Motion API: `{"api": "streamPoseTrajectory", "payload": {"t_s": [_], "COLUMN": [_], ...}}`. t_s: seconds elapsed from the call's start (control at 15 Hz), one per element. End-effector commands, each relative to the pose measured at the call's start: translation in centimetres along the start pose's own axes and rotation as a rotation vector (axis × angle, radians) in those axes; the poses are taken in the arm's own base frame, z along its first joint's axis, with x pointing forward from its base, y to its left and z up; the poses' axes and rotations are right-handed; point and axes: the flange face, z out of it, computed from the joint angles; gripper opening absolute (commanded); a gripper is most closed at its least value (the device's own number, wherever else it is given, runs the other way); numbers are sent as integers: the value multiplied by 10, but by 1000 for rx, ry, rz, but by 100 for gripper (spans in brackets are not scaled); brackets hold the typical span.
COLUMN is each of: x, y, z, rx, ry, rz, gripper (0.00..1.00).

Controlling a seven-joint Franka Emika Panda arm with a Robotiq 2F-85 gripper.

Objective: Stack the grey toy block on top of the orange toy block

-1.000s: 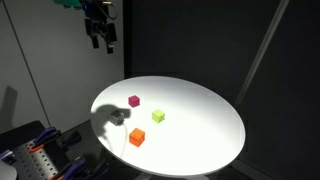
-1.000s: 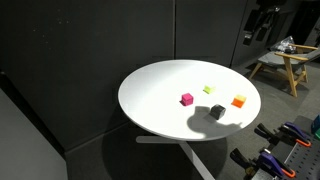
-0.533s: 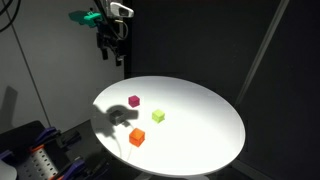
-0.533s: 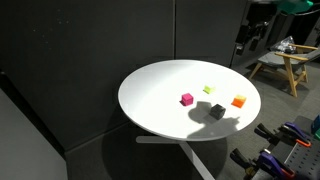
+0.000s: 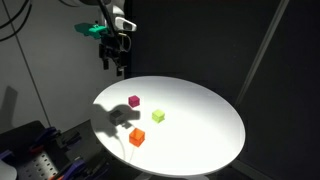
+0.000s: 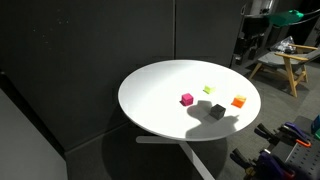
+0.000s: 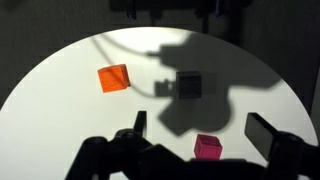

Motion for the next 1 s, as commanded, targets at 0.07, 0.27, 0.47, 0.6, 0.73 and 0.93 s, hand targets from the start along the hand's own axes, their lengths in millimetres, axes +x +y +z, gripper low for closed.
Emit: {"api": "streamPoseTrajectory", "payload": {"t_s": [0.07, 0.27, 0.47, 0.6, 0.73, 0.93], "x": [1, 1, 1, 1, 3, 9], "y": [0, 0, 0, 0, -1, -1], "z": [2, 3, 3, 3, 7, 19], "rx": [-1, -1, -1, -1, -8, -10], "ry": [-7, -7, -7, -7, 11, 18], "rz": [0, -1, -1, -1, -14, -20], "gripper": [100, 100, 100, 100, 100, 100]}}
